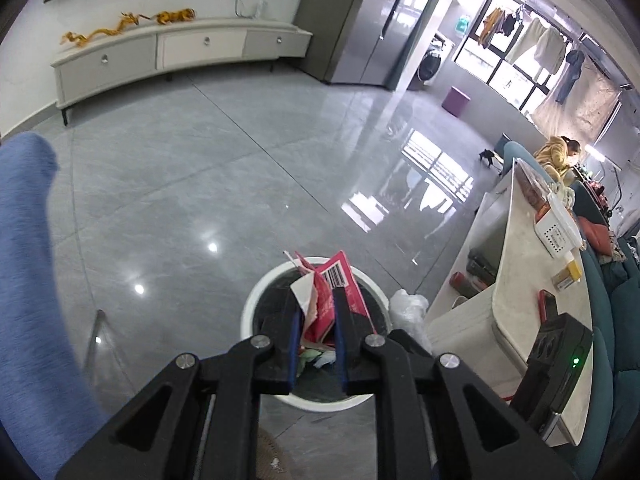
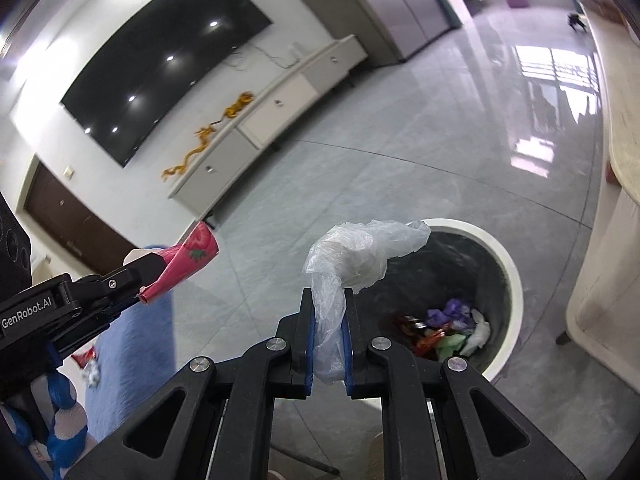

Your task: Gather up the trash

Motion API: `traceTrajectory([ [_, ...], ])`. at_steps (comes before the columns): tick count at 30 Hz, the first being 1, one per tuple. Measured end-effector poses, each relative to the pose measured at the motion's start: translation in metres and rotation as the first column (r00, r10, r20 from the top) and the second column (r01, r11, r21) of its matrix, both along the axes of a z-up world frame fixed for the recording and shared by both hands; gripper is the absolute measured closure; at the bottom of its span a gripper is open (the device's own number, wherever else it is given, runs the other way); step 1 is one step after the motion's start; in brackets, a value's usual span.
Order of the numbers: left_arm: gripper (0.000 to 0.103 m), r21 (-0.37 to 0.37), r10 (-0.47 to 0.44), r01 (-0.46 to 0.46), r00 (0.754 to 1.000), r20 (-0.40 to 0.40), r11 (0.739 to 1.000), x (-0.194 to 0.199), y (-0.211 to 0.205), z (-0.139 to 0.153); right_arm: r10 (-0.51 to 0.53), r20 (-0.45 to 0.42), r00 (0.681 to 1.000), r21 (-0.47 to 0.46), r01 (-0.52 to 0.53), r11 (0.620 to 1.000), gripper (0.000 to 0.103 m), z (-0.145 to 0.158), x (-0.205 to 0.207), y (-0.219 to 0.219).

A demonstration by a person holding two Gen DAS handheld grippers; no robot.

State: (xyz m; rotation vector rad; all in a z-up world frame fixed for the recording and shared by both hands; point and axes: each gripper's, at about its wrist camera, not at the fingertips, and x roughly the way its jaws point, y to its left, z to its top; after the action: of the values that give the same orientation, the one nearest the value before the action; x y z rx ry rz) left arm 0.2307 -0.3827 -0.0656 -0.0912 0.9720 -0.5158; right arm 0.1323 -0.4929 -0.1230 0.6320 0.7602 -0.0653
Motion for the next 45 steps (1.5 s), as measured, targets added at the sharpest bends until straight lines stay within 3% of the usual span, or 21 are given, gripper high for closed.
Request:
traceTrajectory([
  [2,0.079,-0.015,-0.011,0.011,1.0,-0.025,1.0,0.008,-0.011,-0.009,-0.02,-0.009,1.0,0.006,0.02,1.0,0.085,-0.007,0.004,-0.011],
  [4,0.051,-0.021,-0.011,0.01,0.999,-0.046,1.0,0.015,-0.02,-0.018,-0.045,-0.017,0.999,0.015,0.046,0.999,0.074,-0.012,0.006,-0.017],
  [6,0.047,-0.02,-0.003,0.002,0.999,-0.044,1.0,0.016,-0.021,-0.023,-0.07,-0.02,0.997,0.023,0.071,0.997,0.061,-0.017,0.007,-0.024],
  [14,0.046,0.024,0.033,-0.032,0.999,-0.039,0.999,0.003,-0.013,-0.024,-0.107,-0.029,0.994,0.032,0.108,0.994,0.056,-0.019,0.003,-0.031],
  [19,0.045,0.074,0.089,-0.093,0.994,0.056,0.993,-0.015,0.008,-0.006,-0.118,-0.007,0.993,0.0,0.118,0.993,0.054,0.0,-0.006,-0.024],
  [24,0.04,0.108,0.161,-0.18,0.973,0.166,0.978,-0.039,0.033,0.015,-0.105,0.028,0.994,-0.048,0.106,0.993,0.051,0.026,-0.014,-0.007],
  [31,0.03,0.109,0.21,-0.246,0.941,0.267,0.963,-0.073,0.066,0.041,-0.081,0.092,0.992,-0.117,0.091,0.989,0.05,0.067,-0.031,0.023],
  [45,0.028,0.064,0.274,-0.314,0.898,0.345,0.947,-0.119,0.115,0.077,0.019,0.149,0.989,-0.216,0.014,0.976,0.048,0.11,-0.047,0.079],
])
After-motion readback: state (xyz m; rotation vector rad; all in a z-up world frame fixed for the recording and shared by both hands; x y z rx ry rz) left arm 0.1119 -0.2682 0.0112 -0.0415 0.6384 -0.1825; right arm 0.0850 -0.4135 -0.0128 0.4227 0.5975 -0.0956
